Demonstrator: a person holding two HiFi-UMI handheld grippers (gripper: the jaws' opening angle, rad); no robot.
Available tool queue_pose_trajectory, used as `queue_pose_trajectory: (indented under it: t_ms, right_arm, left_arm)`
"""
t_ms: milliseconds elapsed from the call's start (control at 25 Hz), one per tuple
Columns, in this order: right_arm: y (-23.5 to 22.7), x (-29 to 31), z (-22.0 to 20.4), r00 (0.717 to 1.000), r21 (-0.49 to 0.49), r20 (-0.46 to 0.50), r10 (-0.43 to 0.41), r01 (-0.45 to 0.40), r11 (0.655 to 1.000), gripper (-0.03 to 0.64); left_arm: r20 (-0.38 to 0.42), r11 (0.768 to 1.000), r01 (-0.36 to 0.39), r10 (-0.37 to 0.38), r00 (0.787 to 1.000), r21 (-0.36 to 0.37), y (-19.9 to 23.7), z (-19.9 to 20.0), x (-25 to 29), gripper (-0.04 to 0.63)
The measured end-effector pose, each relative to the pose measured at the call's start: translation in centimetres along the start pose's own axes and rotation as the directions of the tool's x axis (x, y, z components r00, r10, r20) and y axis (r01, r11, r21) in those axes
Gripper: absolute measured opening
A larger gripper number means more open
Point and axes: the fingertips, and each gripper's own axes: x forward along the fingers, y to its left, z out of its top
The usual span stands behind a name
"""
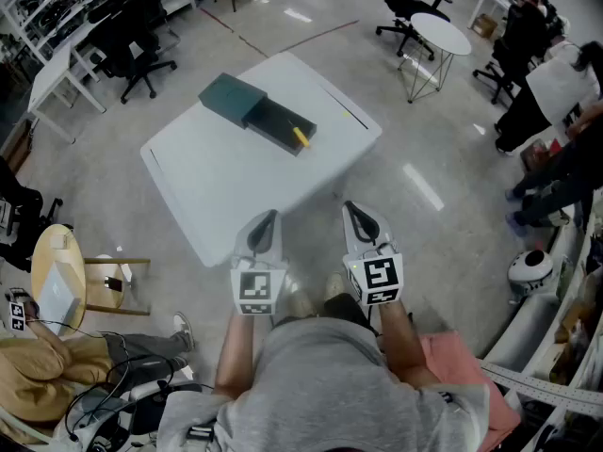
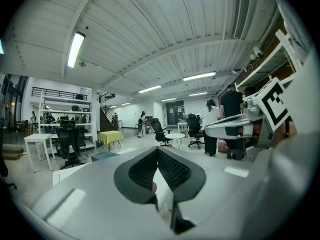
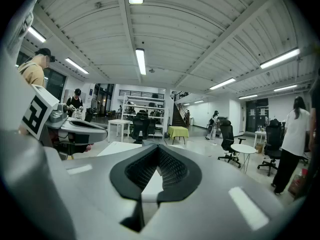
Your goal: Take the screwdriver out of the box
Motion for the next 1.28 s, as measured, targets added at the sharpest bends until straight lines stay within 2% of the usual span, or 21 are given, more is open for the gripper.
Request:
queue_pose_trajectory:
  t_ms: [280,760,1040,1280]
  right_arm:
    - [0.2,0.7,0.6,1.000,0.015,0.019,0.005,-0.005,1.000,0.004]
    - [1.8,2.9,0.3,1.000,0.000,-0.009,0.028,-0.028,1.000,0.004]
    - [1.2,7.0,0.6,0.998,0.001,-0.015,0.058,-0.058,0.998,0.003]
    - [-0.5,12.6,1.1,0.996,-0.009,-0.023,0.090,-0.090,0.996,0.003]
  left_arm:
    - [0.006,1.000,-0.003,0.003,1.000,-0.009,0.8,0.3,0.3,0.012]
    - [0.009,0.999,-0.029,0.029,1.000,-0.020,3.3,-0.1,0.1,0.012]
    - [-0.003,0.997,-0.070,0.070,0.998,-0.017,6.1,-0.3,2.2,0.012]
    - [-0.016,0.995,-0.102,0.102,0.995,-0.019,8.9,-0.4,6.3,0.012]
